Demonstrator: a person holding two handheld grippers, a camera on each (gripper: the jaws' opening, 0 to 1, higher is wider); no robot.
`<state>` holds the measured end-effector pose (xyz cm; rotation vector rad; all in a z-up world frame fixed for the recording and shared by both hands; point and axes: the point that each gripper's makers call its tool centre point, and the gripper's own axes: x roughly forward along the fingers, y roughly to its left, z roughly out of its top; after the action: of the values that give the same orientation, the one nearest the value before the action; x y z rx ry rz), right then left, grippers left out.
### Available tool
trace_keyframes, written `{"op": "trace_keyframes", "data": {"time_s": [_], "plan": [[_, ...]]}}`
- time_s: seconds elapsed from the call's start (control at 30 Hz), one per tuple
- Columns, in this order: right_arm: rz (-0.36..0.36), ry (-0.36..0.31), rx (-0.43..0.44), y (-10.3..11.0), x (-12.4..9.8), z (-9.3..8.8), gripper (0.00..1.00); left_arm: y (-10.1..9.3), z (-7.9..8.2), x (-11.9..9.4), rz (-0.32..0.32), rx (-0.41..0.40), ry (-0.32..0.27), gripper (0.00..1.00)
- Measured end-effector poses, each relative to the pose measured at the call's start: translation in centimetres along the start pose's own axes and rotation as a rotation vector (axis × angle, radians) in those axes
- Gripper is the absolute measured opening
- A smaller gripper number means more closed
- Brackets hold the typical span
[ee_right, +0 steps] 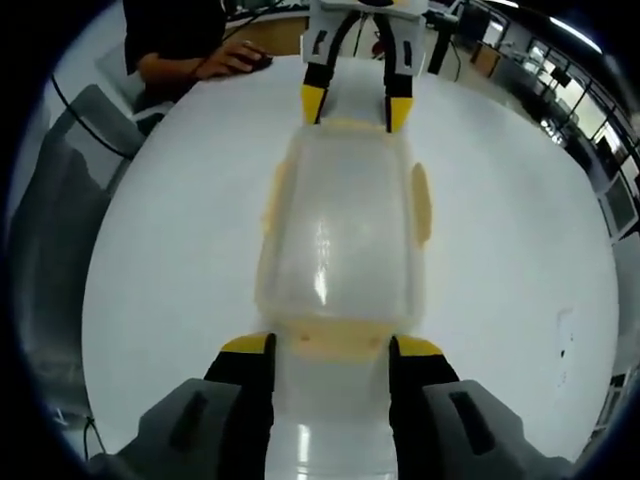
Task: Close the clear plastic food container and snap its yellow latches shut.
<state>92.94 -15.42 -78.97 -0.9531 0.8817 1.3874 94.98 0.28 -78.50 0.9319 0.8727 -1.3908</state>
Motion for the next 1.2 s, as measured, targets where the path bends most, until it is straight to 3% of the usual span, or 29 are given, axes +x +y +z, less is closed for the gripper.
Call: {"op": "trace_keyframes", "data": {"time_s": [0.9, 1.2], "plan": [[-0.006, 0.038, 0.010, -0.3, -0.3, 0.0, 0.35, 0.1, -0.1, 0.0, -0.009, -0.023, 0.017, 0.33], [0.015, 0.032, -0.002, 0.2, -2.1, 1.5, 0.35, -1.4, 0.3, -2.8, -0.003, -0.024, 0.040, 0.33]]}}
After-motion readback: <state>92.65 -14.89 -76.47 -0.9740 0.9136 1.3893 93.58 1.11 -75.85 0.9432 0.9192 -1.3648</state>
